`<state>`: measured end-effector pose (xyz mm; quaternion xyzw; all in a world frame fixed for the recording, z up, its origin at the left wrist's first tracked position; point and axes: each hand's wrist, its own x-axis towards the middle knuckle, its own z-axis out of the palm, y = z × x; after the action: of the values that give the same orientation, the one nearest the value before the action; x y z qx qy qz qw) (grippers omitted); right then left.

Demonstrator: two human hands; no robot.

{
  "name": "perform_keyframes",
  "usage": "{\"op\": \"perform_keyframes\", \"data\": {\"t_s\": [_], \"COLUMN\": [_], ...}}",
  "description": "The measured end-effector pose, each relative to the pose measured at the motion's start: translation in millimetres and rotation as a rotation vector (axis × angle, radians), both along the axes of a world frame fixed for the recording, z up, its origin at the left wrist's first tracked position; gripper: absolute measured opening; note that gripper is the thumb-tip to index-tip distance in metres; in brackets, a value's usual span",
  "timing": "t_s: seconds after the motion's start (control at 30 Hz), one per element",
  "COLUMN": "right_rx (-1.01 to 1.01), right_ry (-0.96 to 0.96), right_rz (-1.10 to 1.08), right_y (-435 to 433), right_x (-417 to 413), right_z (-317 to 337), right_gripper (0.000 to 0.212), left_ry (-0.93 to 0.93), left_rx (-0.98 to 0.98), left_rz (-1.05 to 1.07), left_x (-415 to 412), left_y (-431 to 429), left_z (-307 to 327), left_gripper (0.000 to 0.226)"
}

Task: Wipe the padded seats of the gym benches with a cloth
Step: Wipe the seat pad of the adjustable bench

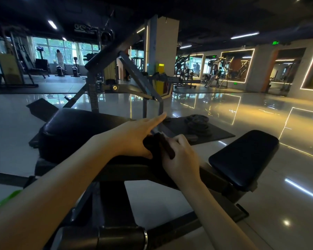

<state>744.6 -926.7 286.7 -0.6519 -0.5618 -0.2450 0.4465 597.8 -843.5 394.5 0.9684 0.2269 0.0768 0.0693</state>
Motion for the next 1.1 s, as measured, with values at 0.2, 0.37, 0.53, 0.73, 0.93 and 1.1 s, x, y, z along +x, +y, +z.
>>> {"op": "perform_keyframes", "data": {"t_s": [0.2,0.37,0.53,0.73,0.93,1.1], "right_rx": [-0.043,0.004,0.031,0.023,0.135,0.03], "right_ry": [-0.134,-0.108,-0.021,0.107,0.043,0.083], "right_rz": [-0.041,-0.051,0.0,-0.148,0.02,0.057], "right_y": [-27.9,-20.7,-19.6,-49.8,-32.3,-15.4], "right_x": [-18.4,-18.6,-15.0,37.2,13.4,2.6], "right_z": [-37.2,-28.9,-36.7,-78.0,-34.5,-7.3], "right_gripper": [0.021,0.017,0.02,0.018,0.018,0.011], "left_ry": [0.012,0.016,0.006,0.019,0.043,0.022], "left_rx": [0.007,0.03,0.023,0.027,0.051,0.043], "left_rz": [-0.022,-0.025,-0.009,-0.023,0.003,0.02], "left_x": [-2.6,-2.0,-2.1,-2.2,3.5,4.1], "left_y": [-1.3,-1.4,2.9,4.3,1.8,2.1], "left_z": [1.3,1.7,0.5,-2.9,-1.7,-3.5], "left_gripper": [0.118,0.117,0.117,0.111,0.11,0.111]}}
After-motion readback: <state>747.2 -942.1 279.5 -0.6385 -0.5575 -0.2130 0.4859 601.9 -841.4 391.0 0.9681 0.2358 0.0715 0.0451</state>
